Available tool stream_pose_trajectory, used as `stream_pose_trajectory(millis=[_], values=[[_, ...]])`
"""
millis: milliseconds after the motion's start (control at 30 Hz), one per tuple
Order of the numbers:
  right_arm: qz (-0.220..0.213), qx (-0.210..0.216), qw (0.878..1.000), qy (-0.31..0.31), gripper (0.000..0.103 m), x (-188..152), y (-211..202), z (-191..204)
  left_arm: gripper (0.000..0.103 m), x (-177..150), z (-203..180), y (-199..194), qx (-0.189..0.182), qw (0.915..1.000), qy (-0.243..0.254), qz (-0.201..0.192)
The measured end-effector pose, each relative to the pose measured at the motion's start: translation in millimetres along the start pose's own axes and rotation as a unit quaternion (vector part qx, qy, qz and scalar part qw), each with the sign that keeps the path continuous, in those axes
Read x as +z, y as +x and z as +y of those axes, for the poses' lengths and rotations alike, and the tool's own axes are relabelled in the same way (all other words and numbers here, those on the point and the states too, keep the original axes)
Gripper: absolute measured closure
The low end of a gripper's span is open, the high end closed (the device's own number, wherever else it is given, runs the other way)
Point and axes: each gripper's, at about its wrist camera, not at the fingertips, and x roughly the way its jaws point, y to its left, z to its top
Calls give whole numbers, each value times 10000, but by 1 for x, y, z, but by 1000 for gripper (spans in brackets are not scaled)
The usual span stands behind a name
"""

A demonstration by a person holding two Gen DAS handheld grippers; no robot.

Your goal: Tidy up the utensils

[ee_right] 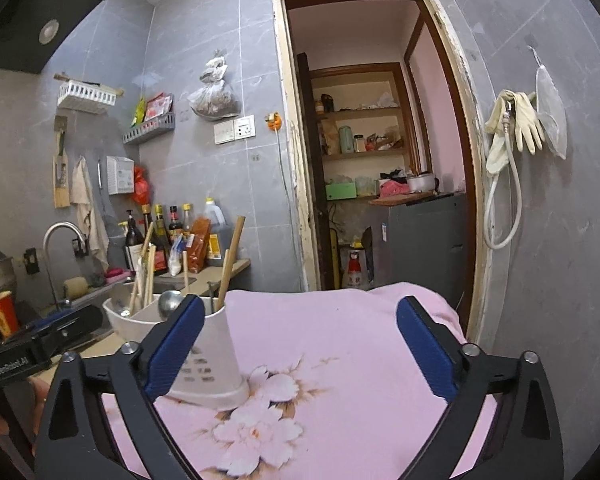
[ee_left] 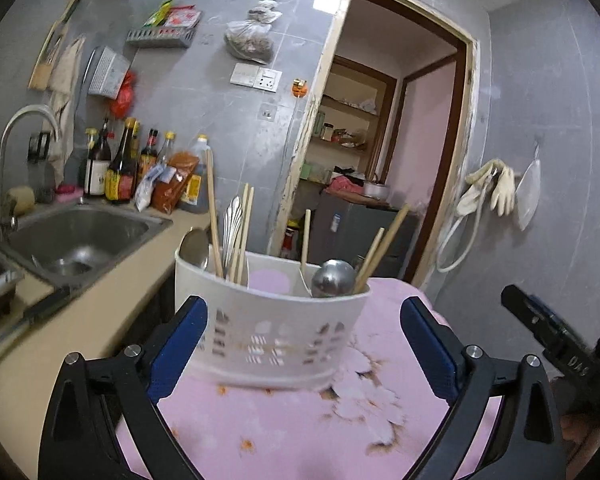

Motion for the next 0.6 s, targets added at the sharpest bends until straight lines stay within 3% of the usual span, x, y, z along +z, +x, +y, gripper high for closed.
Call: stream_pose_trajectory(millis=[133,367,600], values=[[33,39,10000,-52,0,-3,-18,2,6,-7,1,-18,-38,9999,-137,74],[80,-48,9999,-139,0,-13,-48,5,6,-22,-13,-29,136,9989,179,412],[182,-183,9996,-110,0,-20,-72,5,6,-32,-19,-42,342,9980,381,357]])
